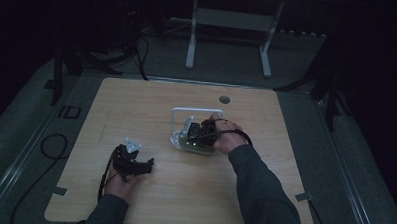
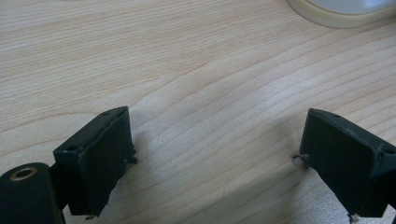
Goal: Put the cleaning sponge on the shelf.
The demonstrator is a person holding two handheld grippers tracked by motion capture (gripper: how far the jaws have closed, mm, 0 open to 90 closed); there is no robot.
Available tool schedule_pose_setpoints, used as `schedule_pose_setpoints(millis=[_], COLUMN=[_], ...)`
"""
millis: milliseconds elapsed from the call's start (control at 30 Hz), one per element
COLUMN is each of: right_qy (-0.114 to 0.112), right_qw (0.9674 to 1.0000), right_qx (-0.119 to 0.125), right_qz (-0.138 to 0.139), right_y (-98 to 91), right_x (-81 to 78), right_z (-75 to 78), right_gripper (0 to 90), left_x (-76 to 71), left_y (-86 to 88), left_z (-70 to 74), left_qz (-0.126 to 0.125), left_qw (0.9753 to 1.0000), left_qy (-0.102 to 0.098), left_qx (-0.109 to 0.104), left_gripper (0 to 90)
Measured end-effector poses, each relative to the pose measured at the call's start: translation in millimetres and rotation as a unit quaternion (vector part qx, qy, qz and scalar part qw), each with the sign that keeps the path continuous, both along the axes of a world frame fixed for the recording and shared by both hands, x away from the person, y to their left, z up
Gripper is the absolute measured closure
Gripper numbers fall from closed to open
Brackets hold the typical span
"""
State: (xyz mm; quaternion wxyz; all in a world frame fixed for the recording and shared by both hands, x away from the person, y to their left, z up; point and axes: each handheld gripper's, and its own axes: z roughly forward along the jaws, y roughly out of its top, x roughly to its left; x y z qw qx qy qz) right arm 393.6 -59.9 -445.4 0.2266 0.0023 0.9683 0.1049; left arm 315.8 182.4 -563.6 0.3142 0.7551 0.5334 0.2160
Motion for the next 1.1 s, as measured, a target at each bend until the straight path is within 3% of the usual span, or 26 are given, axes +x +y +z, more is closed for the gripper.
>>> schedule_pose_setpoints(millis=[567, 767, 1100], right_qy=[-0.010, -0.010, -0.012], right_qw=[0.9998, 0.9996, 0.9994], right_qx=[-0.006, -0.021, -0.024], right_qz=[0.015, 0.016, 0.020], right_y=[10.2, 11.1, 13.9], right_x=[6.4, 8.1, 10.6], right_z=[5.3, -1.4, -6.3], right_gripper=[71.7, 71.7, 71.7], left_x=[0.0, 0.0, 0.0], left_y=[0.0, 0.0, 0.0], left_z=[0.0, 0.0, 0.0], left_qz=[0.000, 0.000, 0.000], left_qw=[1.0000, 1.0000, 1.0000], left_qy=[0.000, 0.000, 0.000], left_qx=[0.000, 0.000, 0.000], left_gripper=[9.6, 9.6, 9.5])
